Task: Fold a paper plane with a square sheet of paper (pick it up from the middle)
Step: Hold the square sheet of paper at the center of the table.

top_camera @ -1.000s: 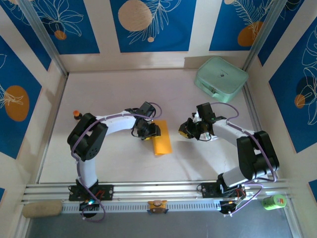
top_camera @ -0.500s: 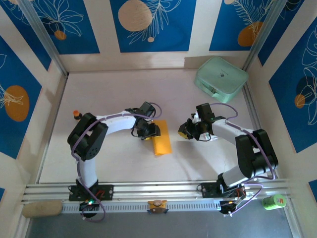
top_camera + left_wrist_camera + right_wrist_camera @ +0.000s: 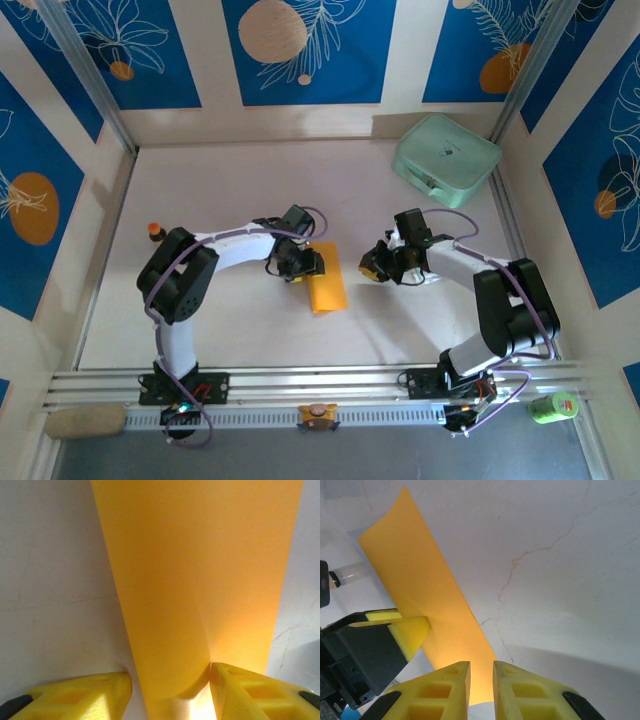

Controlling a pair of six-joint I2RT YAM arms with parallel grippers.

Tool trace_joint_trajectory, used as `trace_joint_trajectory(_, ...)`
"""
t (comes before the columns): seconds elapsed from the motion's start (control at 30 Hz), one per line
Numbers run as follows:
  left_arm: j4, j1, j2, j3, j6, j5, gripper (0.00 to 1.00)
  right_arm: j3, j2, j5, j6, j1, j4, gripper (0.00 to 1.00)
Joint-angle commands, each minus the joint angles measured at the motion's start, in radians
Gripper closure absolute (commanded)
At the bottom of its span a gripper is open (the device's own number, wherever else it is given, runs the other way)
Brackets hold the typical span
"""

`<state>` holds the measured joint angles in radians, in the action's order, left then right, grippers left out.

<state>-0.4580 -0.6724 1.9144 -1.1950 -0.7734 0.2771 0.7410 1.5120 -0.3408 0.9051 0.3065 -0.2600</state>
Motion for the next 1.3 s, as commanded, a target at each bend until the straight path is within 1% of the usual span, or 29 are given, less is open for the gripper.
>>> trace_joint_trajectory(0.0, 0.015, -0.004, 0.11, 0.014, 0.057, -0.09, 0.47, 0.009, 0.013, -0.026, -0.013, 0.009, -0.024, 0.8)
trace_joint_trajectory(0.37, 0.033, -0.003, 0.126, 0.019, 0.039, -0.094, 0.47, 0.014, 0.022, -0.03, -0.012, 0.016, -0.024, 0.8)
trace_joint_trajectory(0.77, 0.04, -0.004, 0.124, 0.024, 0.031, -0.092, 0.47, 0.034, 0.06, -0.064, -0.029, 0.041, 0.007, 0.82)
trace_joint_trajectory(0.97, 0.043, -0.003, 0.126, 0.025, 0.034, -0.086, 0.47, 0.068, 0.106, -0.089, -0.049, 0.084, 0.036, 0.87)
trace_joint_trajectory(1.0, 0.044, -0.003, 0.127, 0.022, 0.034, -0.085, 0.47, 0.077, 0.118, -0.088, -0.056, 0.094, 0.04, 0.89)
trace_joint_trajectory(1.07, 0.04, -0.003, 0.126, 0.022, 0.037, -0.086, 0.47, 0.093, 0.14, -0.073, -0.063, 0.111, 0.042, 0.95)
trace_joint_trajectory(1.1, 0.039, -0.003, 0.126, 0.022, 0.037, -0.088, 0.47, 0.099, 0.148, -0.065, -0.067, 0.117, 0.046, 0.96)
trace_joint_trajectory(1.27, 0.04, -0.003, 0.127, 0.021, 0.038, -0.087, 0.47, 0.131, 0.206, -0.078, -0.082, 0.137, 0.07, 0.99)
